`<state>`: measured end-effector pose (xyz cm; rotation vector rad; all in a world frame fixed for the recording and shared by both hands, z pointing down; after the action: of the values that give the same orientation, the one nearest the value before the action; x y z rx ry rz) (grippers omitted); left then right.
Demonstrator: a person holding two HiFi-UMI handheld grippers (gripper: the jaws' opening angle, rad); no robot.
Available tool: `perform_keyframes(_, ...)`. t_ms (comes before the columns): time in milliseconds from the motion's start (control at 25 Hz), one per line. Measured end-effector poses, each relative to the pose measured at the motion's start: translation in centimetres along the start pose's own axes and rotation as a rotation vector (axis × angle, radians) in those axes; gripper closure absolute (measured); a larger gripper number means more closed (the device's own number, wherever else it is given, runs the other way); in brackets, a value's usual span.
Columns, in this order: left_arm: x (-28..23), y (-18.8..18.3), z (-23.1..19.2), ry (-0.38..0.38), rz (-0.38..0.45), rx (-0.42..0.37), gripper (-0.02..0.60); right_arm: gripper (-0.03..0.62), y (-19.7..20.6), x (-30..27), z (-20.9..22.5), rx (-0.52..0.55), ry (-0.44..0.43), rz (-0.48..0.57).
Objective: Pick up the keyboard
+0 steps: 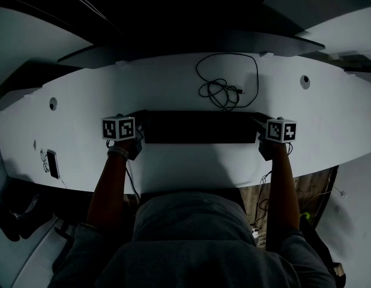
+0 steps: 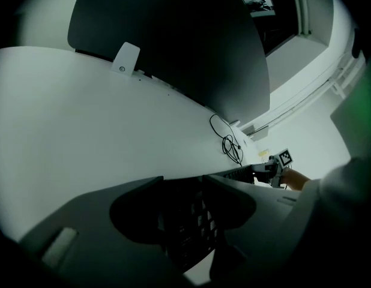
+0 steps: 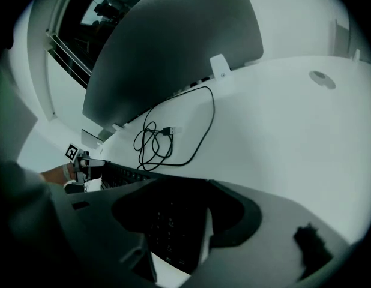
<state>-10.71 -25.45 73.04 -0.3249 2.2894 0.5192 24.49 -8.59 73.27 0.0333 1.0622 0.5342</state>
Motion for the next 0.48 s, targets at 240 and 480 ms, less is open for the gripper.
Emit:
perform_keyframes(240,-0.22,-0.12,-0.03,0.01,-0.021,0.011,0.373,0.358,-0.11,-0.11,-0.24,-0.046,-0.019,-0.004)
perform_keyframes(480,-0.21,-0.1,-0.1,0.012,-0.028,0.022,0.391,0.358,-0.02,-0.11,-0.13,-0.044,-0.014,-0.008)
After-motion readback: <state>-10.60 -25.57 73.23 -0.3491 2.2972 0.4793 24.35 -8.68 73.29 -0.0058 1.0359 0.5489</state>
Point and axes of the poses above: the fingertips, and each gripper's own axes: x backward along the fingers, z to its right, y out of its underside, the point moved 1 cm from there along x, backward along the fingers, and after that the axes turned 2 degrees about -z, right-handed, at the moved point
